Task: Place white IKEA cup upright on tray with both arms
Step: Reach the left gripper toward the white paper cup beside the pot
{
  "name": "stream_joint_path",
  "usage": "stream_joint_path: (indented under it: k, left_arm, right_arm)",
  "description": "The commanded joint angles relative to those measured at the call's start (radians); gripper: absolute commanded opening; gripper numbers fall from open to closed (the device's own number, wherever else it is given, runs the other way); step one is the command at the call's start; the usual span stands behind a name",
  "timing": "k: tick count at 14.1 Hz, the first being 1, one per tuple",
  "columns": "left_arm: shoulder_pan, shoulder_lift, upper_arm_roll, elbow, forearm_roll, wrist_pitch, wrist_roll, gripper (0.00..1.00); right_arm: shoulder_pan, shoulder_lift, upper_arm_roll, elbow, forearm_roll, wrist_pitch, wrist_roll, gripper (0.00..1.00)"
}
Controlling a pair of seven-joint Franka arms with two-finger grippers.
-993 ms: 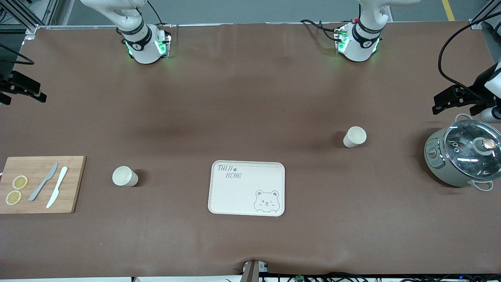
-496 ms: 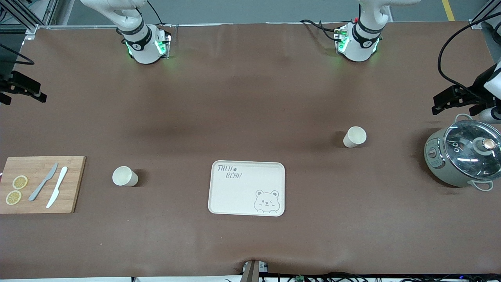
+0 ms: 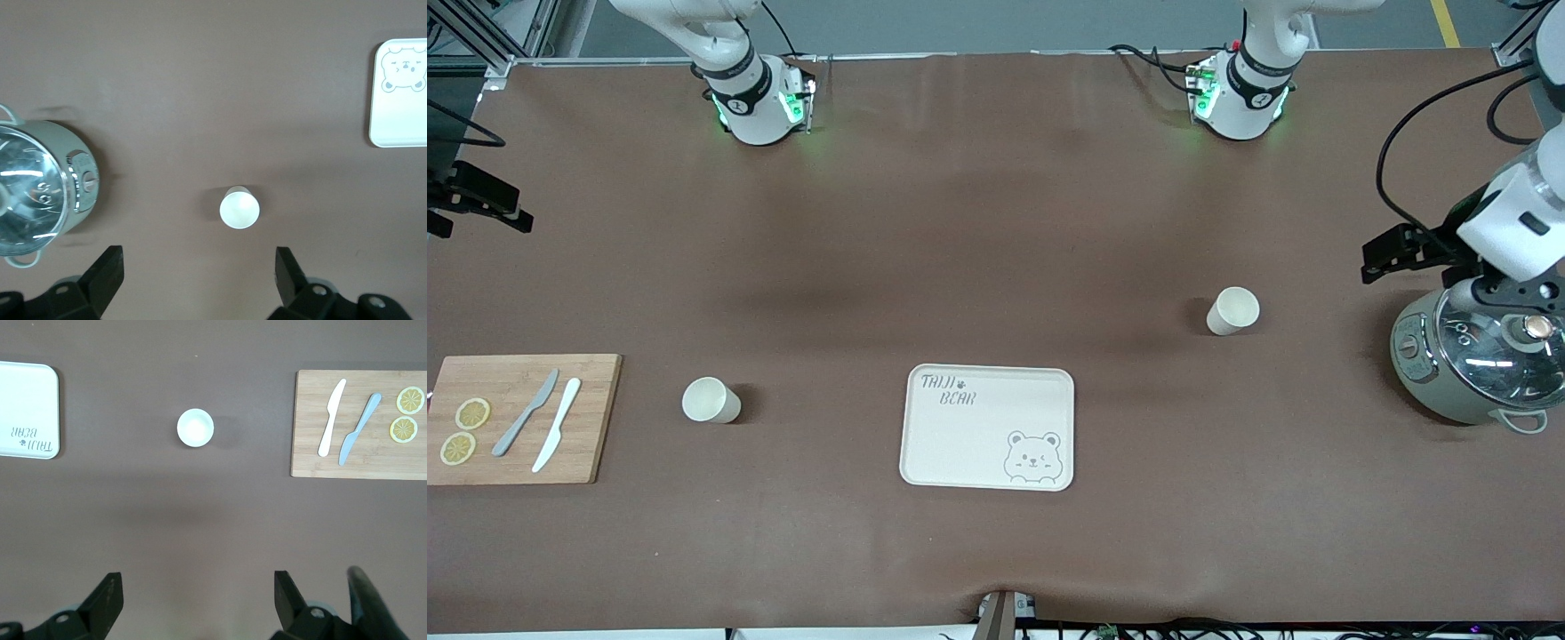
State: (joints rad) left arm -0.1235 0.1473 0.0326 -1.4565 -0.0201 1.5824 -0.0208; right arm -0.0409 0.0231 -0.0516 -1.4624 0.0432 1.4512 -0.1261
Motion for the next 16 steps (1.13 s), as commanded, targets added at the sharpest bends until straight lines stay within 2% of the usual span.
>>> stream_joint_path:
  k: [1,10,16]
  left_arm:
    - [0.005,-0.005,0.000,-0.040,-0.018,0.033,0.007,1.00]
    - [0.007,-0.156,-0.019,-0.488,-0.017,0.419,0.012,1.00]
    - [0.010,-0.230,-0.025,-0.761,-0.014,0.652,0.027,1.00]
  right_arm:
    - [-0.013,-0.012,0.012,-0.009,-0.009,0.000,-0.010,1.00]
    - [-0.011,-0.005,0.013,-0.019,-0.008,0.011,-0.013,1.00]
    - [-0.013,0.000,0.013,-0.090,-0.009,0.104,-0.012,1.00]
